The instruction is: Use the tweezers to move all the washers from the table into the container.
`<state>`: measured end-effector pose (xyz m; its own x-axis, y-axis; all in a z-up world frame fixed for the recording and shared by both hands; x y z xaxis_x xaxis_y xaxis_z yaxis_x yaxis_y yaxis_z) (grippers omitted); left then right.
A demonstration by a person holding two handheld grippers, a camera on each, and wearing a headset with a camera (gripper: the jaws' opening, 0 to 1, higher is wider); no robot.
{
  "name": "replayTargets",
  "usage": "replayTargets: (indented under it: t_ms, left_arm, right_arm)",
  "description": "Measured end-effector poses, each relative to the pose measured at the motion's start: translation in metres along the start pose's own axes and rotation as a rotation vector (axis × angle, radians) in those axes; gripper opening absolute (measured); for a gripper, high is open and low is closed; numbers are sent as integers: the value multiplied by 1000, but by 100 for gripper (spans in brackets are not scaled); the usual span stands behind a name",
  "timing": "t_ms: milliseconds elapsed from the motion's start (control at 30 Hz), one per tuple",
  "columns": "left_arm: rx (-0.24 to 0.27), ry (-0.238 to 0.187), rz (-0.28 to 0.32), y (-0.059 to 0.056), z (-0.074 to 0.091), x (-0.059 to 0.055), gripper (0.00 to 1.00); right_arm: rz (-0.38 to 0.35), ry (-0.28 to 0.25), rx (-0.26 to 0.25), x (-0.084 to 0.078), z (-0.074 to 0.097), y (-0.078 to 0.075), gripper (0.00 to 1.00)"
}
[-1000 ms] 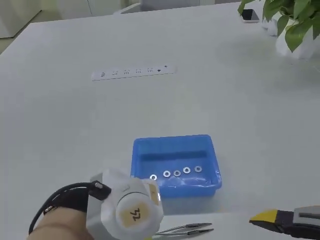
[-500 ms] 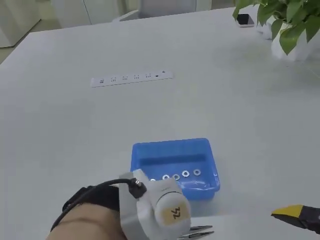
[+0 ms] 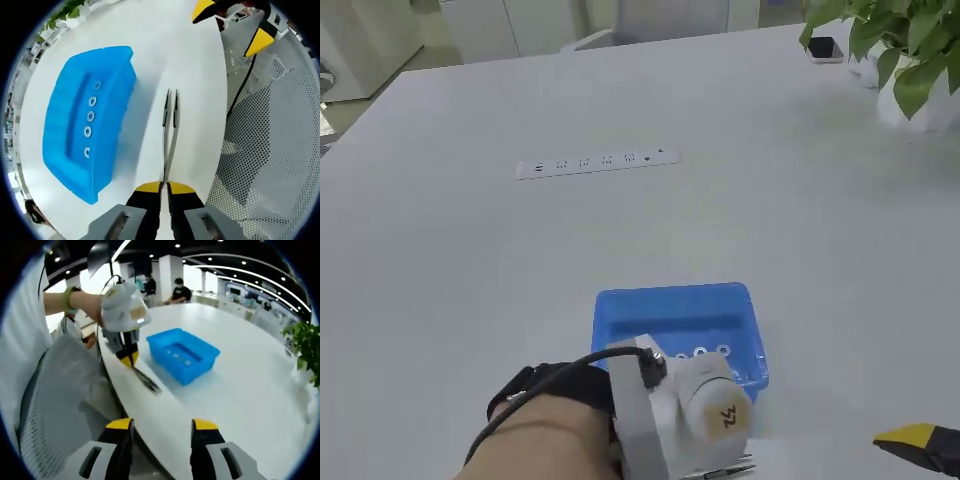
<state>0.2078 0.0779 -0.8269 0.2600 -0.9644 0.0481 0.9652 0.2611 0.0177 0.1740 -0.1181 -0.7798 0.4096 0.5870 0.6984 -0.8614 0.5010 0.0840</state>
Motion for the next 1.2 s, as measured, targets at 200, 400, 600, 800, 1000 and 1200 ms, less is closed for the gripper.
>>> replayTargets:
  t_ms: [200,400,600,800,1000,1200]
  left_arm:
    - [-28,-177,184,-6,8,-9,11]
    - [6,-366,400,-3,28,-29,28]
    - [110,-645,552,4,62,-34,48]
    - [271,-936,687,12,97,-35,84]
    - [438,-1289,819,15,143,-42,99]
    - [513,-1445,878,10,163,-55,99]
  right_arm:
    - [-8,-30,-17,4,3,-4,44]
    - [-11,-94,-46,14,8,-8,52]
    - [-23,-220,-135,31,21,-19,65]
    - [-22,-459,-238,60,52,-35,96]
    - [2,-558,-270,66,71,-42,99]
    - [-62,-580,-230,69,65,-41,99]
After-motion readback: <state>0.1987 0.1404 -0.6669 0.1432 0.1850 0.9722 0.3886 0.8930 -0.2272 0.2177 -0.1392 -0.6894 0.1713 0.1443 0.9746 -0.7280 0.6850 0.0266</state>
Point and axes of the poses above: the centre of the closed fingertips' face, and the gripper's own axes: z roughly backward along the fingers, y roughly to its left, x roughly out of its top, the point moved 4 cm from there along z, roughly backward along the fingers, and after that the axes turned 2 degrees about x, right-handed, at the moved point
